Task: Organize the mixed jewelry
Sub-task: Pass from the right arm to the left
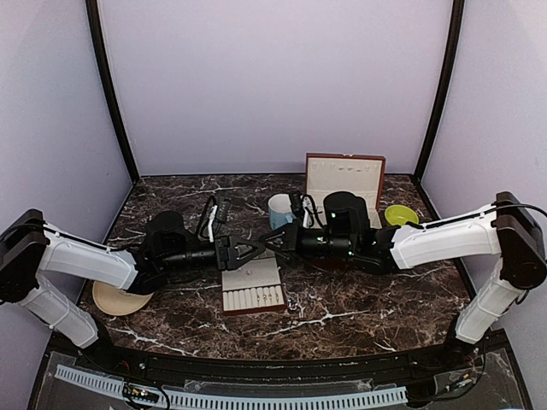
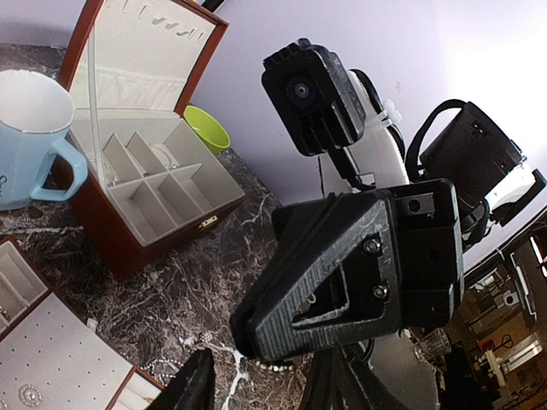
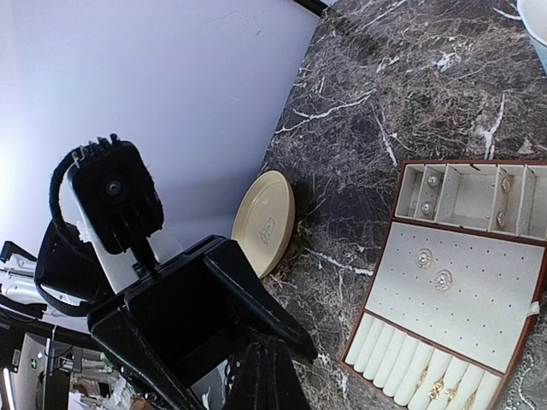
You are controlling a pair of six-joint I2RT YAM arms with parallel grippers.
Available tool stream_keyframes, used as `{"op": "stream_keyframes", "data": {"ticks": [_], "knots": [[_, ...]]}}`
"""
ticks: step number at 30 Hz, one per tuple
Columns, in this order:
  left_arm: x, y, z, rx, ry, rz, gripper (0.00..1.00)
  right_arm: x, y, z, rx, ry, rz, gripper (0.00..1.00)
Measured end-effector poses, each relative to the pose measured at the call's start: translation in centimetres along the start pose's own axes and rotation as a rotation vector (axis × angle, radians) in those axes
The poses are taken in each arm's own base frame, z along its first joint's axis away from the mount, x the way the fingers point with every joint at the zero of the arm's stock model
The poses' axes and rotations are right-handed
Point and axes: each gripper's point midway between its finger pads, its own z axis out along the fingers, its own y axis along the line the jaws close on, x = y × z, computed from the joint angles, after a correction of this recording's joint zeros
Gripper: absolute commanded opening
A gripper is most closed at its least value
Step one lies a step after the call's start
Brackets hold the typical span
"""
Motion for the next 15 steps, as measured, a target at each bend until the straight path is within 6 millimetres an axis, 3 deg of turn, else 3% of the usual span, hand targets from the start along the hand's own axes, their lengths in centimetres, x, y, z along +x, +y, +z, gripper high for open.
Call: {"op": "stream_keyframes", "data": {"ticks": [15], "knots": [[0.02,-0.32,0.09,0.019,0.005,-0.008,0.23,0.32,0.46,0.03,-0.021,0.016,-0.011,0.00]]}}
